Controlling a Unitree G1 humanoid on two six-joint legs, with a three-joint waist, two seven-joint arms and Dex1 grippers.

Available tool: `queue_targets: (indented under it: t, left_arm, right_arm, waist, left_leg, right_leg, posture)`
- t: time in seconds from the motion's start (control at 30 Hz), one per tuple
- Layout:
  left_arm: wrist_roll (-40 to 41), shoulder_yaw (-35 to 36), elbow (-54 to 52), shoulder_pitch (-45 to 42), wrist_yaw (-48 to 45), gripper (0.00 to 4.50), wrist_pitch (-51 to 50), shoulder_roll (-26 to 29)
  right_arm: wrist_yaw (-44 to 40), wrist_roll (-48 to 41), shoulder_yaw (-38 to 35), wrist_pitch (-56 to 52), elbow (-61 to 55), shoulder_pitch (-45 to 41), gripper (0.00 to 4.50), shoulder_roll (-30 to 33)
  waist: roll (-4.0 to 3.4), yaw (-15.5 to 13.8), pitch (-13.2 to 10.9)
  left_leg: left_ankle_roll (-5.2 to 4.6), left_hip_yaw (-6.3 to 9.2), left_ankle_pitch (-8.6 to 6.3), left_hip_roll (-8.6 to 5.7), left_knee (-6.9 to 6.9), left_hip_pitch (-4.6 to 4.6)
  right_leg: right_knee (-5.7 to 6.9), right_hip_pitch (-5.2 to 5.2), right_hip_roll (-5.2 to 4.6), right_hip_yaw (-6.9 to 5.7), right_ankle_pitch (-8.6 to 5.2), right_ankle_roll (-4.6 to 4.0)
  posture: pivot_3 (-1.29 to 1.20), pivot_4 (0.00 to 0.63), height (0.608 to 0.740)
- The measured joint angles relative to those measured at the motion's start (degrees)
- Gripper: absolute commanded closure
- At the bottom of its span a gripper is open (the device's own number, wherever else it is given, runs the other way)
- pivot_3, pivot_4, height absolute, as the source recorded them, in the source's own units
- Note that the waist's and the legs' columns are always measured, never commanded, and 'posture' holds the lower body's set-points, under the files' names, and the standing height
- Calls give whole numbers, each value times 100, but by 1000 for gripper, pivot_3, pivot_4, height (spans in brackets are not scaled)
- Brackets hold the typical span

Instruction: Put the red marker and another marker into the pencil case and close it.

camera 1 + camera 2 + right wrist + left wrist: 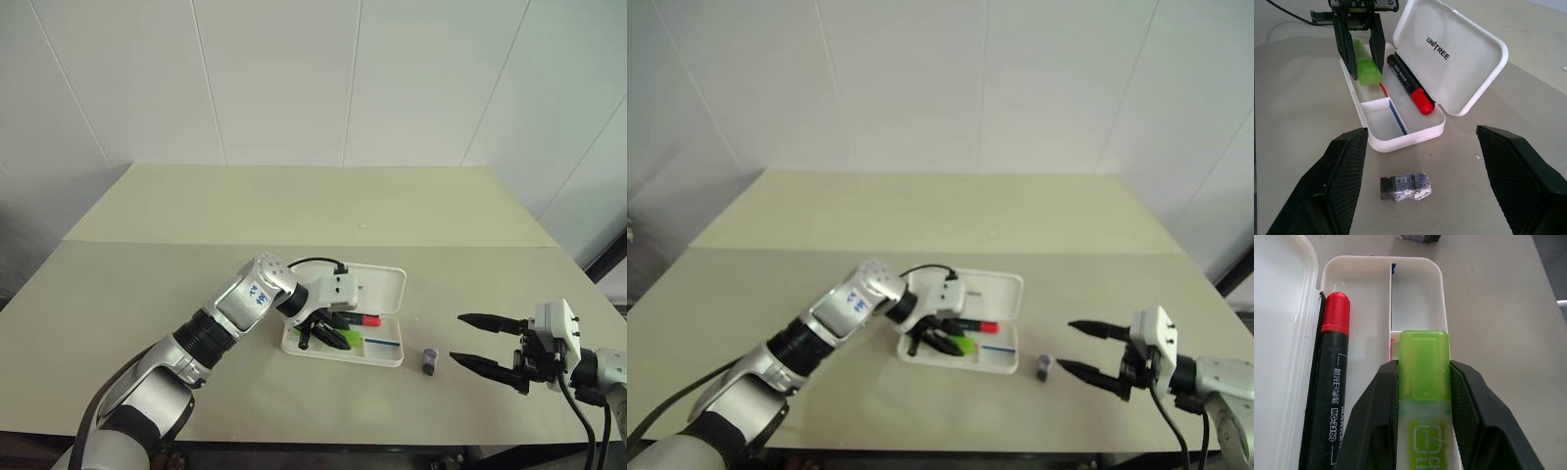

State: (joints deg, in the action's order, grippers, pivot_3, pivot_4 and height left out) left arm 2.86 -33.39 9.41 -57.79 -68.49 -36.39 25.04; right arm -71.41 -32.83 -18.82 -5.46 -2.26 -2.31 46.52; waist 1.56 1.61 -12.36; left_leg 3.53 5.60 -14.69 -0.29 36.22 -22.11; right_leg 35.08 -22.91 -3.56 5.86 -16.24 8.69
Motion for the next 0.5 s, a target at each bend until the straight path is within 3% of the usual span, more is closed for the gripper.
queue_targets:
  t: [0.03, 0.37, 0.5]
  left_arm:
    - [-14, 0, 0, 0, 2, 3435, -1, -12]
    - [-84, -33, -160, 74, -10, 82, -246, -142]
    - [-81, -34, -244, 89, -49, 31, -324, -136]
  right_arm:
    - [7, -3, -15, 0, -6, 33, 0, 0]
    - [54, -32, -141, 0, -75, 101, 0, 1]
    - [71, -32, -150, -2, -119, 120, 0, 0]
  waist:
    - [0, -1, 0]
    - [0, 1, 0]
    - [0, 0, 0]
  left_leg:
    - [0, 0, 0, 0, 0, 0]
    - [0, 0, 0, 0, 0, 1]
    - [0, 0, 0, 0, 1, 1]
  right_leg:
    - [0, 0, 0, 0, 0, 0]
    - [2, 0, 0, 0, 0, 0]
    - [3, 1, 0, 0, 0, 0]
  posture:
    - [0, 150, 740]
    - [0, 150, 740]
    - [0, 150, 740]
